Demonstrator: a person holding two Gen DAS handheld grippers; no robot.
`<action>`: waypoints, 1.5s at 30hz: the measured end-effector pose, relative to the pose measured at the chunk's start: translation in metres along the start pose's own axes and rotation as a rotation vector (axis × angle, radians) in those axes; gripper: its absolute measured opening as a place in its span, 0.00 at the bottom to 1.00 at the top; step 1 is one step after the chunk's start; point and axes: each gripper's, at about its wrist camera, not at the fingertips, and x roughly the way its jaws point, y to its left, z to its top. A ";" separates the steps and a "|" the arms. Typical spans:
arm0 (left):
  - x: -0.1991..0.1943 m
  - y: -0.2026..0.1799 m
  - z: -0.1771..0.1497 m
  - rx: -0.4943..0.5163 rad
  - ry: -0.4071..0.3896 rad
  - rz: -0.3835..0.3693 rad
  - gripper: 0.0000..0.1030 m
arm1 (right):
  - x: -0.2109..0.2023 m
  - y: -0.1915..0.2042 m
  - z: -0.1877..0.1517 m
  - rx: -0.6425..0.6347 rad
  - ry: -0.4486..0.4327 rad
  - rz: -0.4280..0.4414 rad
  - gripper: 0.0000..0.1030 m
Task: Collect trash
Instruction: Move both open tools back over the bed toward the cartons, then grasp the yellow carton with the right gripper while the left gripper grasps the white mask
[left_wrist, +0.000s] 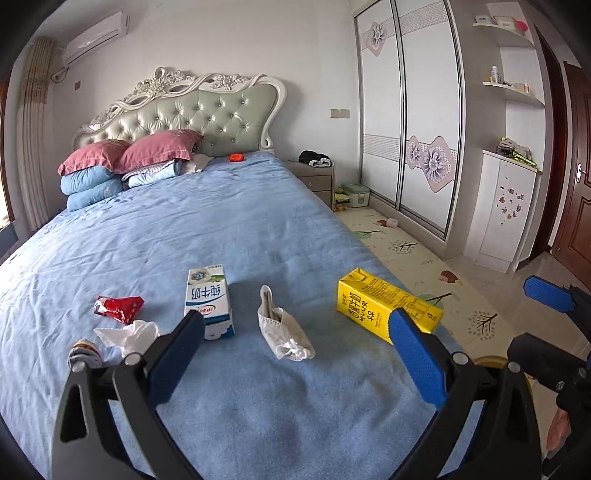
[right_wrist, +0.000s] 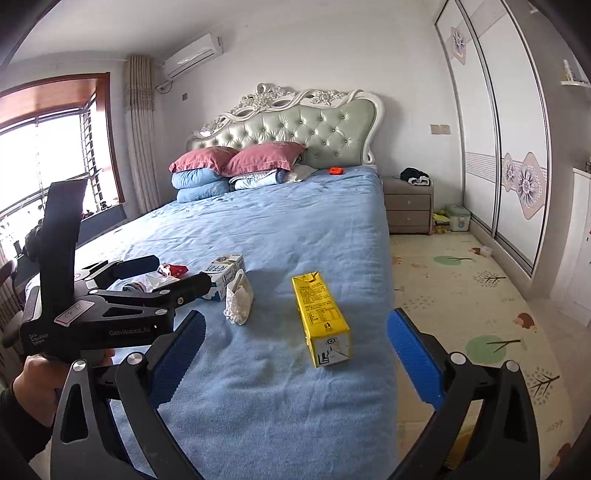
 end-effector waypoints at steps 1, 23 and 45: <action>0.003 0.002 0.000 -0.009 0.002 0.005 0.96 | 0.004 0.001 0.001 -0.008 0.004 0.002 0.92; 0.068 0.027 -0.014 -0.118 0.104 -0.021 0.96 | 0.117 -0.016 -0.005 -0.106 0.286 -0.048 0.75; 0.130 0.008 -0.014 -0.160 0.313 0.004 0.70 | 0.091 -0.042 0.001 0.036 0.236 0.007 0.39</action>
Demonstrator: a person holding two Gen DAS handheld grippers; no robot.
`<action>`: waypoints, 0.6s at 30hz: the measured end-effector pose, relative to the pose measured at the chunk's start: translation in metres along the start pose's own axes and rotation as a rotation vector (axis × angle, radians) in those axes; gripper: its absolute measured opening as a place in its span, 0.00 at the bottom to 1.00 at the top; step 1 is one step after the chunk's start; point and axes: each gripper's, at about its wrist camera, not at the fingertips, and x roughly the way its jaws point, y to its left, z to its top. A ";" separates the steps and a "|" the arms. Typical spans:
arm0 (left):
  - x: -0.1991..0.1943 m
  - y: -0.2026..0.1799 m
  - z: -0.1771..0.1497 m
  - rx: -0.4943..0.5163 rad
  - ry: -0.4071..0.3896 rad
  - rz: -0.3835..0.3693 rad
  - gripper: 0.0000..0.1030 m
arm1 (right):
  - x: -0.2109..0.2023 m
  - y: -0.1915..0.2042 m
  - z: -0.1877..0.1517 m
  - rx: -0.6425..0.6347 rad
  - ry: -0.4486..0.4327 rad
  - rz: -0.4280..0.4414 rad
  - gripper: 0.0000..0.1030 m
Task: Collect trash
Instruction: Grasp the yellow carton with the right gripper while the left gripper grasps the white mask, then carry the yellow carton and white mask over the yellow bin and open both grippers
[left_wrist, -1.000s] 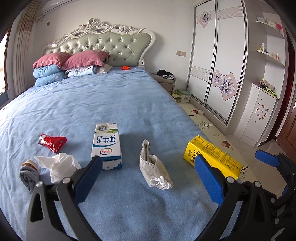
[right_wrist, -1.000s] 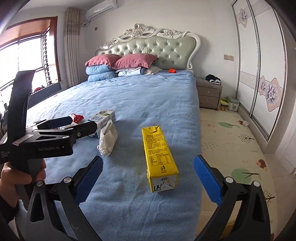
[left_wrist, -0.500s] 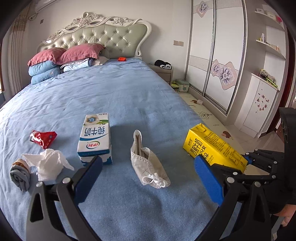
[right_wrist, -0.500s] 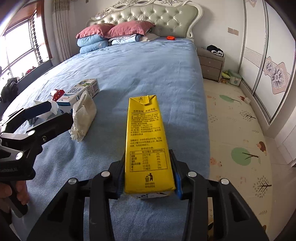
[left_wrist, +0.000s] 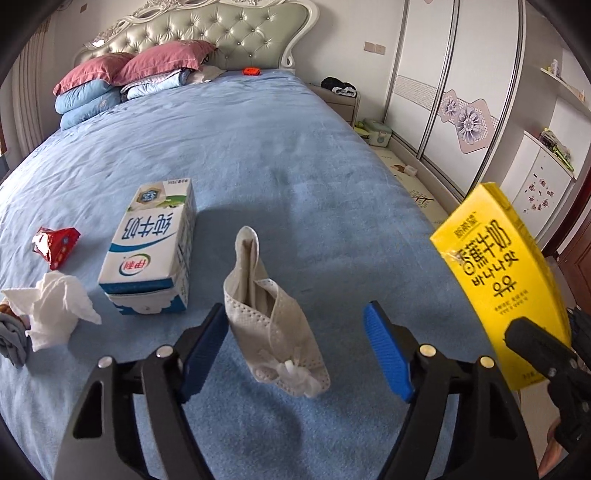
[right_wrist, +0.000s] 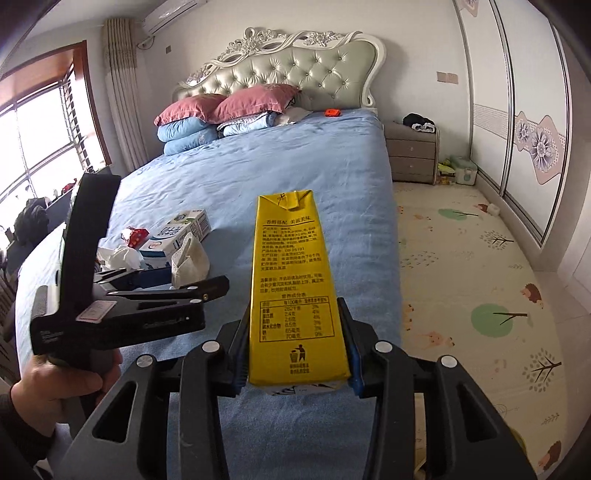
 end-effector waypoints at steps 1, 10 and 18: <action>0.003 0.000 0.001 -0.010 0.005 0.007 0.66 | 0.000 -0.001 0.000 0.005 -0.002 0.005 0.39; -0.001 0.004 0.001 -0.028 -0.019 0.007 0.25 | -0.012 0.003 -0.006 0.004 -0.021 0.023 0.39; -0.063 -0.037 -0.011 0.112 -0.164 -0.019 0.24 | -0.058 -0.001 -0.011 0.028 -0.117 -0.015 0.39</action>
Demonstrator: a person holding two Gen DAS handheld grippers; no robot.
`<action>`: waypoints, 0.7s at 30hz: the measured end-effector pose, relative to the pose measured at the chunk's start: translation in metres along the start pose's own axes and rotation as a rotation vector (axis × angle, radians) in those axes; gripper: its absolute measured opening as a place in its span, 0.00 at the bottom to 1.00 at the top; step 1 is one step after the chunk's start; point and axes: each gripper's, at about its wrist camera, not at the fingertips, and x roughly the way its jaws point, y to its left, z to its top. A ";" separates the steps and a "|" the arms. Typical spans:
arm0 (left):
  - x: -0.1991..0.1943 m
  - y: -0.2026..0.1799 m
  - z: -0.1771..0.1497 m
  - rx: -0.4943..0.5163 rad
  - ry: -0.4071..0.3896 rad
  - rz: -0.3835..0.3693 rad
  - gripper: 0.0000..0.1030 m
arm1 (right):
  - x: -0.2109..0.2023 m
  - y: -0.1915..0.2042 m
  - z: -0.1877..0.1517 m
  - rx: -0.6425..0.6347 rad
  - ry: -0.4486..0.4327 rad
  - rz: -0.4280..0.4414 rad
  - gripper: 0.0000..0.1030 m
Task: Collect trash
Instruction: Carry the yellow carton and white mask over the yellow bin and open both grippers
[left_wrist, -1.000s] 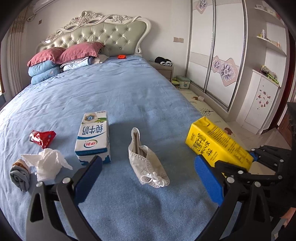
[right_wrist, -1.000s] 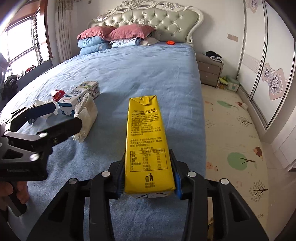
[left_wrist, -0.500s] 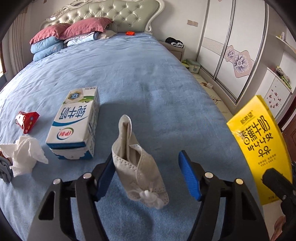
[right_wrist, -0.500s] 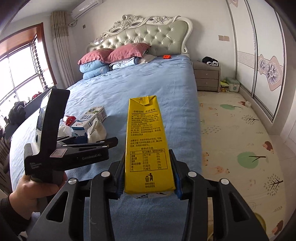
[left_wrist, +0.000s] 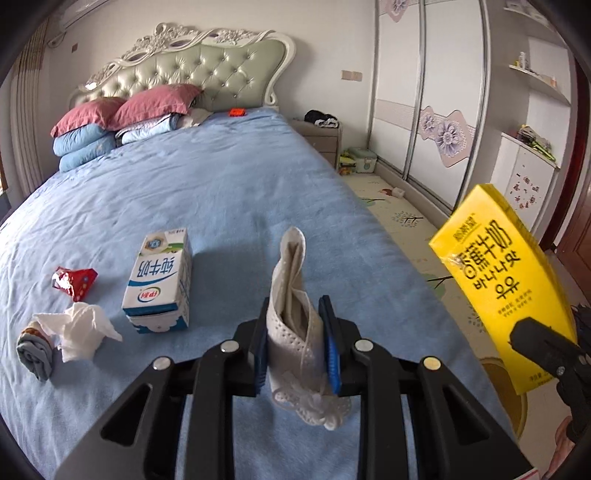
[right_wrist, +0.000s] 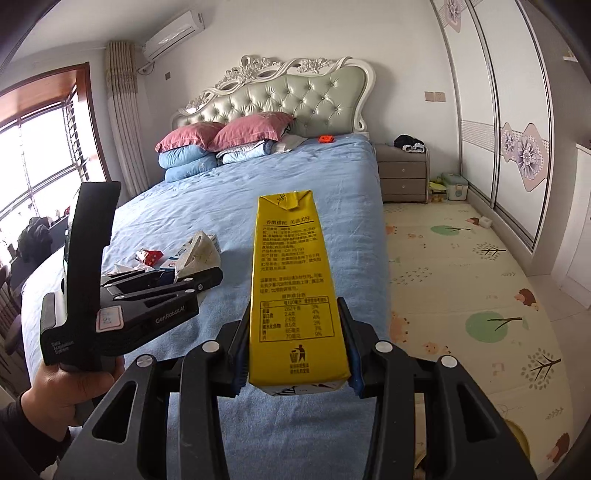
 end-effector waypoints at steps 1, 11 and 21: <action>-0.008 -0.007 0.000 0.010 -0.013 -0.020 0.24 | -0.007 -0.002 0.000 0.006 -0.006 -0.007 0.39; -0.064 -0.091 -0.005 0.088 -0.065 -0.261 0.24 | -0.083 -0.036 -0.015 0.064 -0.075 -0.113 0.39; -0.071 -0.193 -0.030 0.230 -0.006 -0.413 0.24 | -0.142 -0.098 -0.054 0.156 -0.084 -0.262 0.39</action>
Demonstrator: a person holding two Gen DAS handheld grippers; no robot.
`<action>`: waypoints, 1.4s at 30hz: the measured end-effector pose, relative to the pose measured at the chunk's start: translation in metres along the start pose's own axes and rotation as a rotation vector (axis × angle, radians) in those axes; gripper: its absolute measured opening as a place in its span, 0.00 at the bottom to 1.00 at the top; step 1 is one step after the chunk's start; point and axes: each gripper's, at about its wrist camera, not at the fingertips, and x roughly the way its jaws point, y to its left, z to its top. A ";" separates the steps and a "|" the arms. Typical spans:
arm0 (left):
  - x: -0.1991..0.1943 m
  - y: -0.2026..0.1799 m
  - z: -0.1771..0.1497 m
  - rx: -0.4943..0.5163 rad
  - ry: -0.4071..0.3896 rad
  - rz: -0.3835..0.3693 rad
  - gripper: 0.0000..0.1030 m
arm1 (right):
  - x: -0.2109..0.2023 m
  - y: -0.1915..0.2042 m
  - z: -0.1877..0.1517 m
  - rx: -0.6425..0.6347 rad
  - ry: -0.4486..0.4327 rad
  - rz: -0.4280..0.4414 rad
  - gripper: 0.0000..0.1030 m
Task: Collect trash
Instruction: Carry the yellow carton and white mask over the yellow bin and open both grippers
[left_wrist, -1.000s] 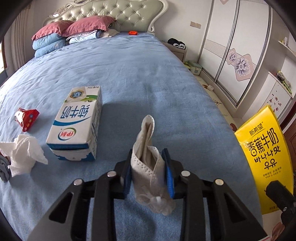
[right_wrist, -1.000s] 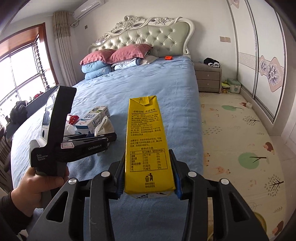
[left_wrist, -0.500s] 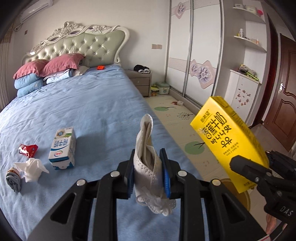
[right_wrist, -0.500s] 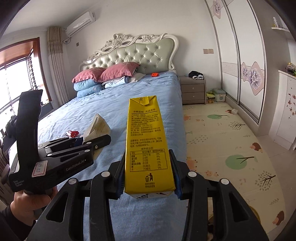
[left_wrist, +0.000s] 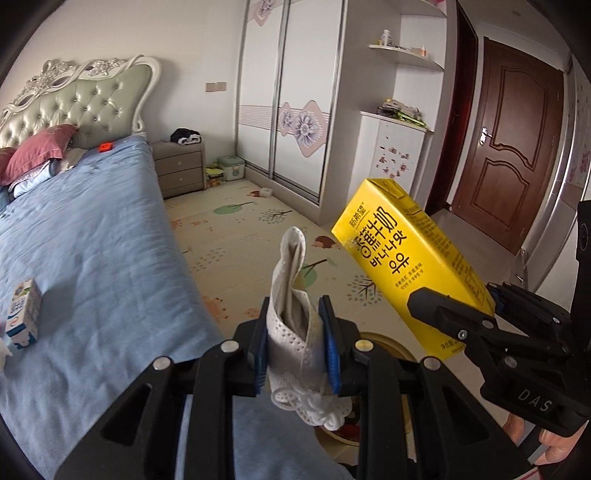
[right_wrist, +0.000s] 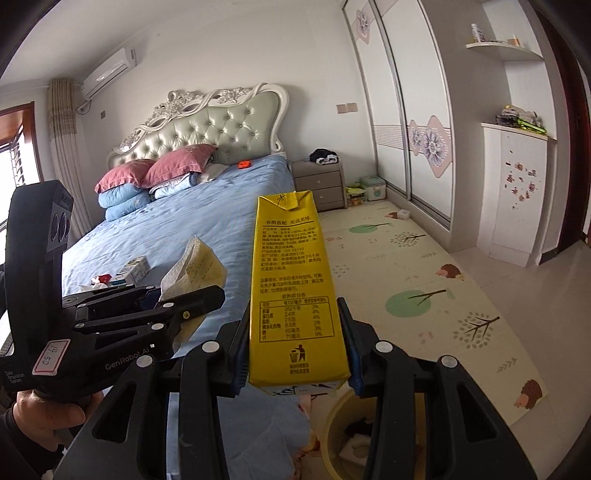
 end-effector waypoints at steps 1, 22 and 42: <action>0.006 -0.010 -0.001 0.016 0.012 -0.012 0.24 | -0.004 -0.008 -0.005 0.006 0.003 -0.018 0.39; 0.182 -0.111 -0.035 0.135 0.456 -0.148 0.25 | 0.008 -0.138 -0.102 0.184 0.259 -0.198 0.39; 0.247 -0.095 -0.062 0.093 0.629 -0.135 0.32 | 0.079 -0.153 -0.141 0.188 0.456 -0.202 0.39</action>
